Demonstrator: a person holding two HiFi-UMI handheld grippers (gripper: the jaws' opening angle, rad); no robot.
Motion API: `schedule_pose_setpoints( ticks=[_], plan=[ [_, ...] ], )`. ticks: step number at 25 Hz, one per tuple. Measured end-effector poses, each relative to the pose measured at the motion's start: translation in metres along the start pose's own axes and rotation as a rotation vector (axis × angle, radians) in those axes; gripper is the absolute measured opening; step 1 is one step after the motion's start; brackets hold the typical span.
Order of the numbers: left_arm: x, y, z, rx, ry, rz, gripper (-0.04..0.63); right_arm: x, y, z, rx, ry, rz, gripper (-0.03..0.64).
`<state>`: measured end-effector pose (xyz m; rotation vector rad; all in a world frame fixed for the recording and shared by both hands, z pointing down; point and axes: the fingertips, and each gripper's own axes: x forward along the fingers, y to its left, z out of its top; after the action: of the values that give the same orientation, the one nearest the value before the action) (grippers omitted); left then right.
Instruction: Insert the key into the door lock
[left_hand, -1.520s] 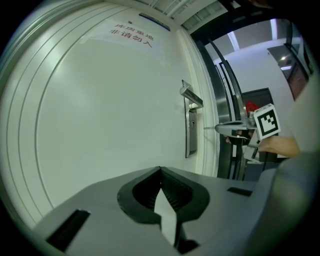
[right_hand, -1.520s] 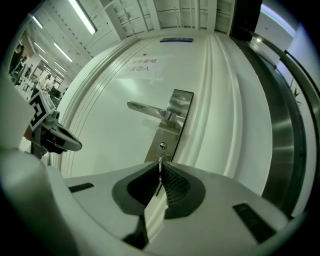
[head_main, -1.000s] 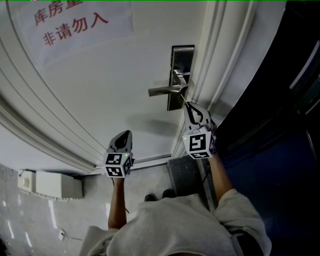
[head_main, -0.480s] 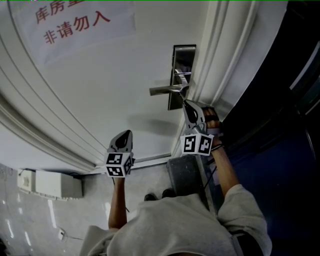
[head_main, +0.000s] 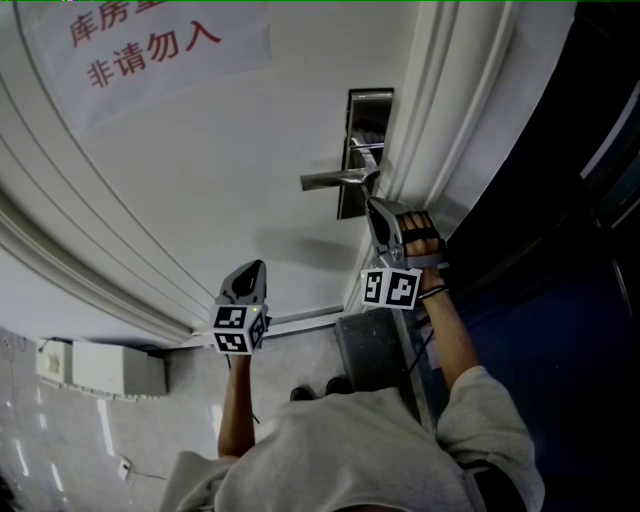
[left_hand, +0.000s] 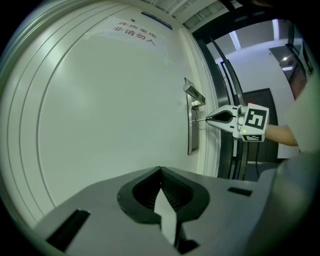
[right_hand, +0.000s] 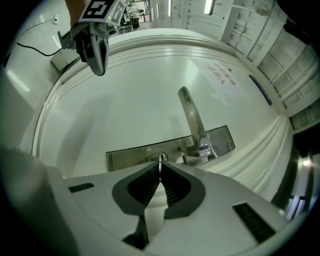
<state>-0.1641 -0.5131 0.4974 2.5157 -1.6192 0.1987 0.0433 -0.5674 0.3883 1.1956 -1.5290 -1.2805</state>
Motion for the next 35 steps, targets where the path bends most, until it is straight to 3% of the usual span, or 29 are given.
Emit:
schedule_pose_setpoints(
  ticks=[14,35],
  plan=[
    [-0.001,0.004,-0.002,-0.002,0.008,0.006,0.017,0.015,0.000,0.003,-0.096,0.034,-0.009,0.031],
    [-0.002,0.000,-0.006,0.001,0.021,-0.012,0.017,0.038,0.000,0.004,-0.117,0.041,-0.042,0.031]
  ],
)
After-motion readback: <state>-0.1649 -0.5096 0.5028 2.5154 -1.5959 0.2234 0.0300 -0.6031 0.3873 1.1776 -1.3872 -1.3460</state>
